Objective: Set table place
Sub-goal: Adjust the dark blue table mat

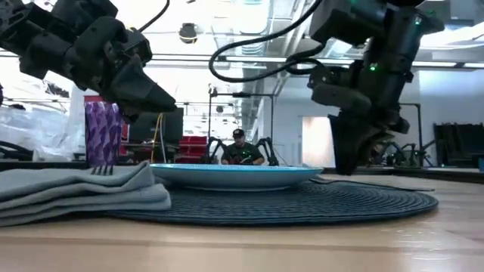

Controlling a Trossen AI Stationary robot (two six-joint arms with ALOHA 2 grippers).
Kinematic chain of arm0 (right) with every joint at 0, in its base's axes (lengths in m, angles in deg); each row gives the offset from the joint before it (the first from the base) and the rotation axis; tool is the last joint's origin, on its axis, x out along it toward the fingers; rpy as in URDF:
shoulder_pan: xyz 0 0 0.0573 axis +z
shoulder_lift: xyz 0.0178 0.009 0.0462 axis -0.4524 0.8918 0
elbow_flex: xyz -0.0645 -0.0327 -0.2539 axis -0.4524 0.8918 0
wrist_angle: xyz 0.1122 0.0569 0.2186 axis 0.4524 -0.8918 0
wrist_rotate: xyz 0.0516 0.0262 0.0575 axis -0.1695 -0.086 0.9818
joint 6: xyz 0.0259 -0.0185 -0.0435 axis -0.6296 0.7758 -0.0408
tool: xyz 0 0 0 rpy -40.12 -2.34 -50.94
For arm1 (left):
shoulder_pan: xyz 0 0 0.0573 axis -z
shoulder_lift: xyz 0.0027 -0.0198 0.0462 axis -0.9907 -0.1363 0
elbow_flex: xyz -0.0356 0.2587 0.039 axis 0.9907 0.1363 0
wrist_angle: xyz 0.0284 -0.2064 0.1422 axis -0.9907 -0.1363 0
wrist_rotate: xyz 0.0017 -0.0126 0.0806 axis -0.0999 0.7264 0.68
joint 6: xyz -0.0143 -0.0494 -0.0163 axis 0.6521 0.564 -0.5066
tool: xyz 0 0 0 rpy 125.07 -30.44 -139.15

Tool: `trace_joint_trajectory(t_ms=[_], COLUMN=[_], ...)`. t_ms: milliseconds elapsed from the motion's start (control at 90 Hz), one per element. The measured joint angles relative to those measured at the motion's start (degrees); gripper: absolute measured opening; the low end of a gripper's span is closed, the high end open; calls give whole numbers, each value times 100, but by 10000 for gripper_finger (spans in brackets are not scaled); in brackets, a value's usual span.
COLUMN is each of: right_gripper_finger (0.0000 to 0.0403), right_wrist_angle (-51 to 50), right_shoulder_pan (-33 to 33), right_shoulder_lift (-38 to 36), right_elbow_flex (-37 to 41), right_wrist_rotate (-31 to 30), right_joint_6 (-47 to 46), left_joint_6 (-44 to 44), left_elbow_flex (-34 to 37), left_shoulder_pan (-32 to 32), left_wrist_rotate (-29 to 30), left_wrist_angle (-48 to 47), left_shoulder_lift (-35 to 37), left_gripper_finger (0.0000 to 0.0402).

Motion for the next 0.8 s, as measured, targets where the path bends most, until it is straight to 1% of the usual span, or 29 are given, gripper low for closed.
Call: trace_joint_trajectory(t_ms=[233, 378, 467, 533, 611, 667, 722, 800], right_gripper_finger=[66, 66, 65, 62, 54, 46, 36, 17], right_wrist_angle=[7, 407, 638, 462, -1, -302, -457, -330], right_shoulder_pan=[-105, -69, -52, -63, -107, -133, -167, -188], right_shoulder_lift=[33, 31, 31, 31, 31, 30, 29, 28], right_elbow_flex=[0, 0, -3, -4, -4, -4, 13, 137], right_wrist_rotate=[-24, -574, -594, -630, -884, -953, -915, -753], right_joint_6=[245, 392, 487, 368, 42, -143, -187, -199], left_joint_6=[-8, -8, -9, -11, -12, -12, -12, -14], left_elbow_flex=[0, 0, 0, 0, 0, 0, 0, 0], left_shoulder_pan=[0, 0, 0, 0, 0, 0, 0, 0], left_wrist_rotate=[-2, -2, -4, -4, -4, -4, -4, -7], left_wrist_angle=[-1, -5, -7, -9, -9, -9, -9, -9], left_shoulder_lift=[0, 0, 0, 0, 0, 0, 0, 0], left_gripper_finger=[56, 56, 56, 56, 56, 56, 56, 56])
